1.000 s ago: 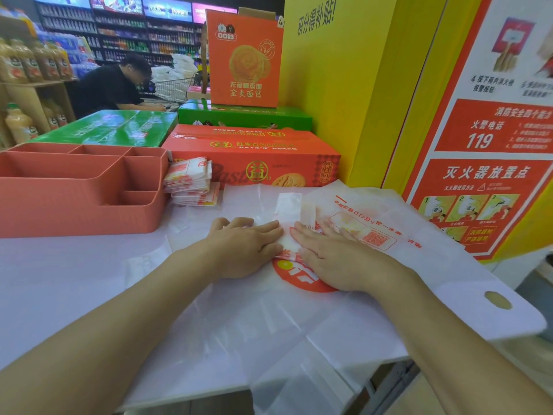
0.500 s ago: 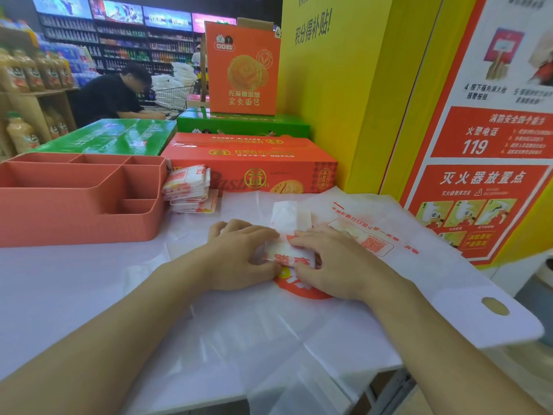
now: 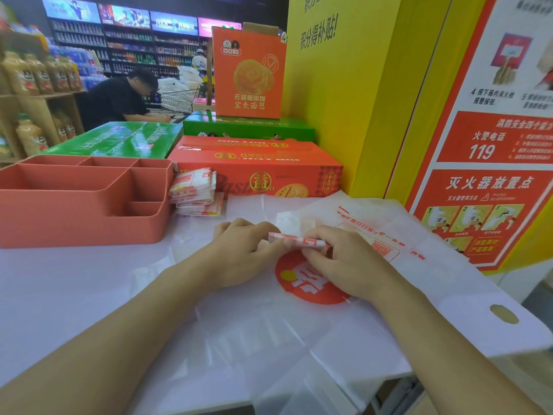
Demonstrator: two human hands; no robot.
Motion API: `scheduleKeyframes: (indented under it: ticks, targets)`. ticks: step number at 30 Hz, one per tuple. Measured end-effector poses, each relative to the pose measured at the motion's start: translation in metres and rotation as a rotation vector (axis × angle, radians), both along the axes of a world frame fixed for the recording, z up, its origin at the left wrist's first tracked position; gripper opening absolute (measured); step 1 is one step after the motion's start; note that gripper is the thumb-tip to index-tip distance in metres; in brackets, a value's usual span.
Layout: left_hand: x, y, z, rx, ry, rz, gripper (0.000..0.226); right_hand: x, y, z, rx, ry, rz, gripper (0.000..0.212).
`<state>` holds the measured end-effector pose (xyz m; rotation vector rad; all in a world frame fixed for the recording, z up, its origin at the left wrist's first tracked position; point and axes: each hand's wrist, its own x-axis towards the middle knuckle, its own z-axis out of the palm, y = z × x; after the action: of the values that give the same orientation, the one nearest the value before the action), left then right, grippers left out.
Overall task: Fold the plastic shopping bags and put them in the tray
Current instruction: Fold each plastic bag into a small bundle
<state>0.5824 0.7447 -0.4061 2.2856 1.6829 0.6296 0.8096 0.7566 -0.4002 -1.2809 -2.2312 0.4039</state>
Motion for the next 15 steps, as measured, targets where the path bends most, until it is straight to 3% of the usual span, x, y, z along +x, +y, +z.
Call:
scheduleKeyframes:
  ticks: [3, 12, 15]
  targets:
    - [-0.0016, 0.0012, 0.0008, -0.009, 0.014, 0.003, 0.072, -0.0001, 0.0026, -0.0001, -0.021, 0.065, -0.032, 0.017]
    - [-0.0018, -0.0012, 0.0014, 0.011, -0.100, -0.007, 0.018, 0.0016, 0.0084, -0.0052, -0.156, 0.216, -0.061, 0.013]
    - [0.0010, -0.0027, 0.0031, -0.015, -0.162, 0.019, 0.014, 0.0011, 0.0091, -0.0043, -0.161, 0.231, -0.083, 0.020]
